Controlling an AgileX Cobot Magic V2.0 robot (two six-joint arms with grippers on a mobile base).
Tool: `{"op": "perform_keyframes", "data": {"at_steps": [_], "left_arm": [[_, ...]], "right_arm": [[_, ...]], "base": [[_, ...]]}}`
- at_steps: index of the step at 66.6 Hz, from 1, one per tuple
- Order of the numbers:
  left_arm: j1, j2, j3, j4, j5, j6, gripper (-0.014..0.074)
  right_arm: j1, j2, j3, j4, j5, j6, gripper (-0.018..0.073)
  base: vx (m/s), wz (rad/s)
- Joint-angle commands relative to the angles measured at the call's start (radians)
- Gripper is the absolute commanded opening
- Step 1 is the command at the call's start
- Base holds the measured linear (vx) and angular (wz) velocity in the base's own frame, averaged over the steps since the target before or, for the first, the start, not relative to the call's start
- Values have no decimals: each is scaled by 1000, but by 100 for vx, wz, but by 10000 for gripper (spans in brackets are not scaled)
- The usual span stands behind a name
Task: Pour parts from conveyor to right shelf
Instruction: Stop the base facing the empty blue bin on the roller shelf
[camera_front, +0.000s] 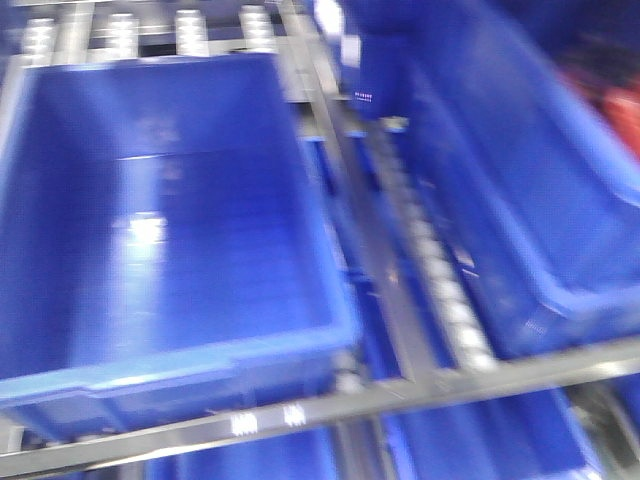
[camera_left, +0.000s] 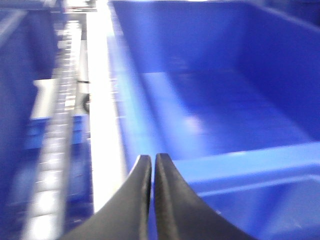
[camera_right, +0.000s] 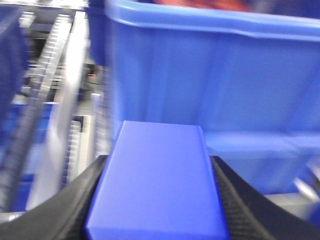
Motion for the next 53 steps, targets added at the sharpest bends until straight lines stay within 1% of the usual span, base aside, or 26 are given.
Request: {"op": "perform_keyframes", "data": {"at_steps": [1, 27, 40, 53], "left_arm": [[-8, -11, -19, -8, -79, -8, -6], [-8, -11, -19, -8, -79, -8, -6], [-8, -11, -19, -8, -79, -8, -6], [-8, -11, -19, -8, -79, -8, -6]], "right_arm": [[-4, 22, -24, 0, -78, -3, -5], [-4, 22, -24, 0, -78, -3, -5], [-4, 22, -24, 0, -78, -3, -5], [-4, 22, -24, 0, -78, -3, -5]], "base": [[14, 55], [12, 45], [8, 26], [7, 10]]}}
